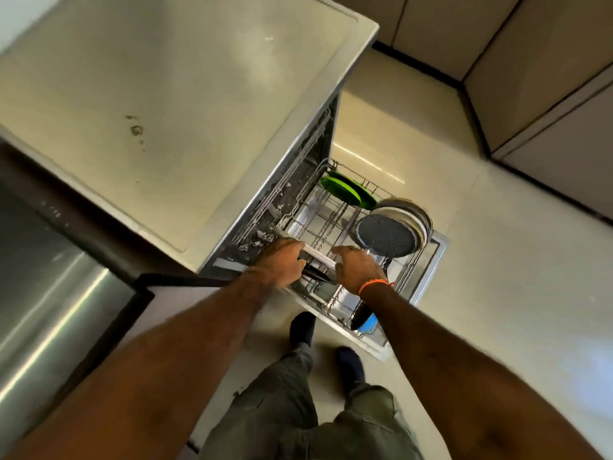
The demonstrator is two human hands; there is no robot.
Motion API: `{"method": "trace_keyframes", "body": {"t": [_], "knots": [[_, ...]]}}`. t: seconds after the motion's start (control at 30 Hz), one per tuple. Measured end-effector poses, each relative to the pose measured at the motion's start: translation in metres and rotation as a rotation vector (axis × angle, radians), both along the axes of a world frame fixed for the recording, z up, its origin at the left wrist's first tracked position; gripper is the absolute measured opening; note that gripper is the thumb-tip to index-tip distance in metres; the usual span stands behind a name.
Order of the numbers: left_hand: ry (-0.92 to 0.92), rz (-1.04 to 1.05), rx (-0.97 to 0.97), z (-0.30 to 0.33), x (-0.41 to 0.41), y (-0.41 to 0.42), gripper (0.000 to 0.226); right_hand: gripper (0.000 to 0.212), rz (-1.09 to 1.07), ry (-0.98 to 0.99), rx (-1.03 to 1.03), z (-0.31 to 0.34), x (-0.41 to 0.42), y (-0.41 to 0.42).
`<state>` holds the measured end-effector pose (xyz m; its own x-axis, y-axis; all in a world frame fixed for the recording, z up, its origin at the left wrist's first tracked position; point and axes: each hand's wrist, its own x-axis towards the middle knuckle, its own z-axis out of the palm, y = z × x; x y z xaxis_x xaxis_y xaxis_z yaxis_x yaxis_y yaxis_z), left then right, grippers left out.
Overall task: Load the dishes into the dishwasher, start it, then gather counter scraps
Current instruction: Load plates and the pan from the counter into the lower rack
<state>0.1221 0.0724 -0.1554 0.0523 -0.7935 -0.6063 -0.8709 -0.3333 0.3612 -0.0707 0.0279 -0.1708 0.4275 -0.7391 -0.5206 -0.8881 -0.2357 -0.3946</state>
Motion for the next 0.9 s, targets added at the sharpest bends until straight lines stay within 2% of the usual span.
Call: {"method": "trace_keyframes", "body": {"t": [0.13,0.37,0.5,0.53,0.73,0.9], "knots": [[0.060,0.169,-0.017,0.052,-0.002,0.041,0.048,0.044,0.184,-0.029,-0.056,0.057,0.005,0.008],[0.033,0.545,-0.202,0.104,-0.011,0.156,0.045,0.039,0.567,-0.122,-0.140,0.125,0.036,0.057],[-0.041,0.711,-0.301,0.128,-0.019,0.229,0.030,0.036,0.817,-0.240,-0.170,0.154,0.064,0.105],[-0.042,0.725,-0.311,0.130,-0.021,0.235,0.028,0.035,0.823,-0.267,-0.178,0.155,0.069,0.107],[-0.152,1.070,-0.415,0.158,-0.031,0.368,0.030,0.032,1.156,-0.421,-0.183,0.183,0.126,0.218],[-0.241,1.279,-0.451,0.173,-0.044,0.473,0.038,0.031,1.360,-0.489,-0.172,0.195,0.167,0.316]]}}
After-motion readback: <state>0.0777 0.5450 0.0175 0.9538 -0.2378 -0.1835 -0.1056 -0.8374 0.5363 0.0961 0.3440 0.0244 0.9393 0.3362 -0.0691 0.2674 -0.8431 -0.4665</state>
